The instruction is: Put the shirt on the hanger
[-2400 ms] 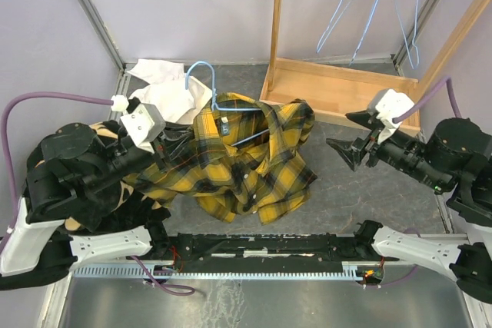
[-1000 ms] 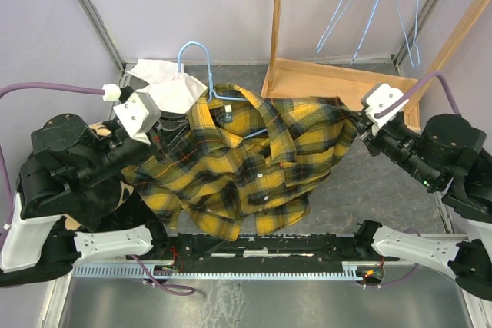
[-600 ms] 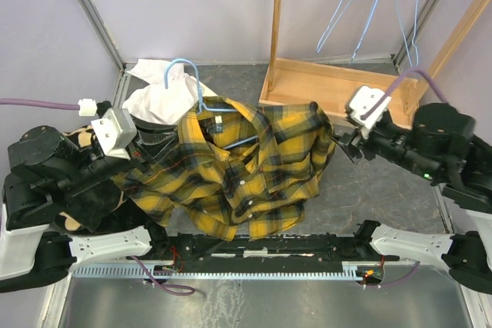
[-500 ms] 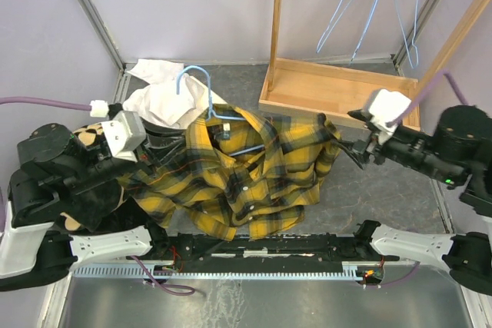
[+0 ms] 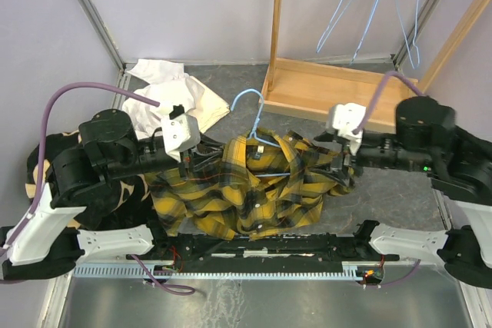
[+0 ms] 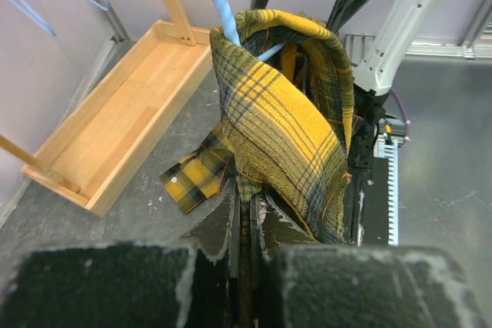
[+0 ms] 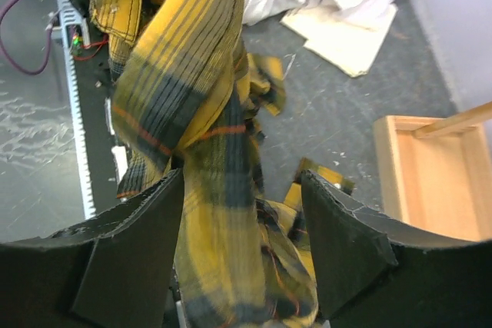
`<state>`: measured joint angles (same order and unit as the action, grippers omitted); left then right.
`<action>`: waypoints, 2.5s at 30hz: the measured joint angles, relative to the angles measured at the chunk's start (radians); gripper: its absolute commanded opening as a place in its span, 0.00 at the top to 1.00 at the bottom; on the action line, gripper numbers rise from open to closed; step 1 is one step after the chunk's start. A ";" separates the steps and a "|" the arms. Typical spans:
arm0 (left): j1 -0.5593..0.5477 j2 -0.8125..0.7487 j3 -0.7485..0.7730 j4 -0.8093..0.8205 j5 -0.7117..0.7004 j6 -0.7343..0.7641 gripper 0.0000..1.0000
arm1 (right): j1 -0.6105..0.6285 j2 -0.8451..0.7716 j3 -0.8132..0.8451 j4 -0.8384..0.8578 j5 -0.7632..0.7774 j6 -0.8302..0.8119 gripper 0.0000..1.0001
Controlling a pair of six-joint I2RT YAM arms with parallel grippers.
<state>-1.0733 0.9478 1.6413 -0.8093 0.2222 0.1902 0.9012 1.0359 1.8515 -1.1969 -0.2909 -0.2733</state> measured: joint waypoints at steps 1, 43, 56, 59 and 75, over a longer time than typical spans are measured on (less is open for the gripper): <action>0.000 0.004 0.000 0.000 0.011 0.000 0.97 | 0.000 0.012 -0.011 0.000 -0.013 0.000 0.34; 0.000 -0.004 -0.054 0.023 0.128 -0.001 0.97 | 0.000 -0.066 -0.169 0.077 -0.203 0.111 0.38; 0.000 0.001 -0.054 0.024 0.129 -0.002 0.97 | 0.000 0.000 -0.219 0.097 -0.167 0.093 0.62; 0.000 0.001 -0.055 0.026 0.128 -0.002 0.97 | 0.000 -0.001 -0.219 0.110 -0.172 0.093 0.69; 0.003 -0.006 -0.061 0.032 0.121 -0.002 0.91 | 0.002 -0.001 -0.219 0.180 -0.263 0.195 1.00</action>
<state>-1.0698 0.9413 1.5803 -0.7776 0.3431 0.1886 0.9035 1.0351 1.6321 -1.0172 -0.5537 -0.0780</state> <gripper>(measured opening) 0.065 0.044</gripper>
